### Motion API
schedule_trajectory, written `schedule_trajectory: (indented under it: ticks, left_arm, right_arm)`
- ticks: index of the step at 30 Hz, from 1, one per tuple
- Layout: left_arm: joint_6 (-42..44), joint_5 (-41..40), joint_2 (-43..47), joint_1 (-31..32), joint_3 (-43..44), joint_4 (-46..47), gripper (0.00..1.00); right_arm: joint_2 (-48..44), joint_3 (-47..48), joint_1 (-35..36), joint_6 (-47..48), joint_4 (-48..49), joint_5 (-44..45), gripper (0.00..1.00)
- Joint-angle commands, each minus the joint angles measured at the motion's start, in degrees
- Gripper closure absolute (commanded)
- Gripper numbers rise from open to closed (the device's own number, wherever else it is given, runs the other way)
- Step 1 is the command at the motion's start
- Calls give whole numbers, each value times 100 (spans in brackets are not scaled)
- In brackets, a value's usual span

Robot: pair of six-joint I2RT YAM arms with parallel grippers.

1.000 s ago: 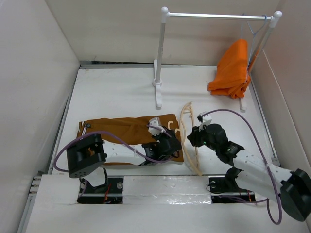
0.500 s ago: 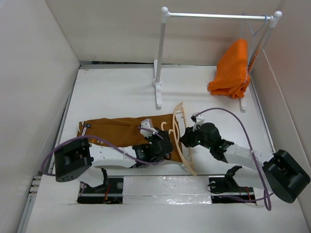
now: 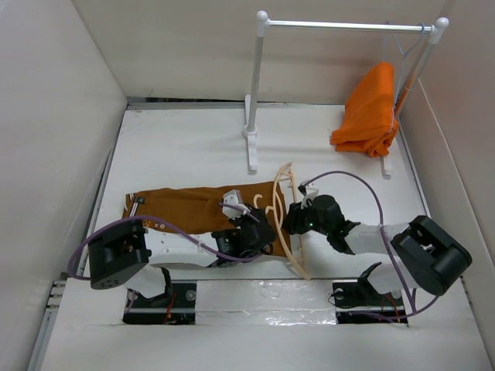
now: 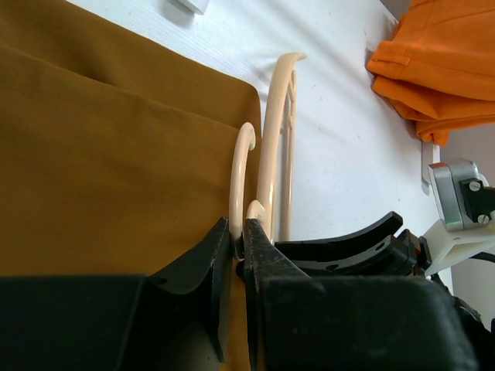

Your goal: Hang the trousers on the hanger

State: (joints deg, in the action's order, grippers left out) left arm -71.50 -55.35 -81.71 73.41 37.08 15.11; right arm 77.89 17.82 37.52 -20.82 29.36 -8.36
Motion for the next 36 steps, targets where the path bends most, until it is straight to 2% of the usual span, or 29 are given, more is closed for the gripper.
schedule_trajectory:
  ticks: [1,3,5,6,7,9,10,16,18,20,24,28,30,36]
  left_arm:
    - [110,-107,-126,-2,-26,-755,100]
    - [110,-151,-126,-2,-34,-826,100]
    - [119,-186,-126,-2,-26,-913,100]
    - [102,-195,-126,-2,-25,-975,100]
    - [23,-247,-117,-2,-25,-1114,100]
    - [-74,-300,-47,-2,-60,-1238,100]
    - [-83,-344,-12,-2,-87,-1274,100]
    - [-47,-459,252,-55,-271,-1511,100]
    - [-188,-459,348,-55,-359,-1853,100]
    - [-311,-494,480,-55,-421,-2142,100]
    - [-461,-503,787,-55,-684,-2267,100]
    - [-565,-546,1043,-55,-799,-2521,100]
    - [-741,-573,1183,-55,-816,-2977,100]
    - [-752,-635,1719,-55,-930,-3296,100]
  right_arm:
    - [297,11,10,-63,587,-350,51]
    - [420,2,10,-63,780,-490,51]
    - [377,-42,10,-80,834,-474,57]
    - [246,-86,10,-98,808,-360,73]
    - [149,-112,10,-133,773,-272,81]
    - [-210,-121,10,-116,494,-10,96]
    - [-369,-113,10,-81,378,62,99]
    - [-1844,-95,-445,183,-685,405,100]
    - [-2215,10,-604,394,-1246,554,100]
    - [-2662,19,-851,517,-1415,590,100]
    - [-3138,133,-1342,693,-2003,616,100]
    - [-3473,203,-1870,667,-2180,590,100]
    - [-3665,274,-2124,632,-2399,677,100]
    - [-3904,186,-2486,509,-2357,766,100]
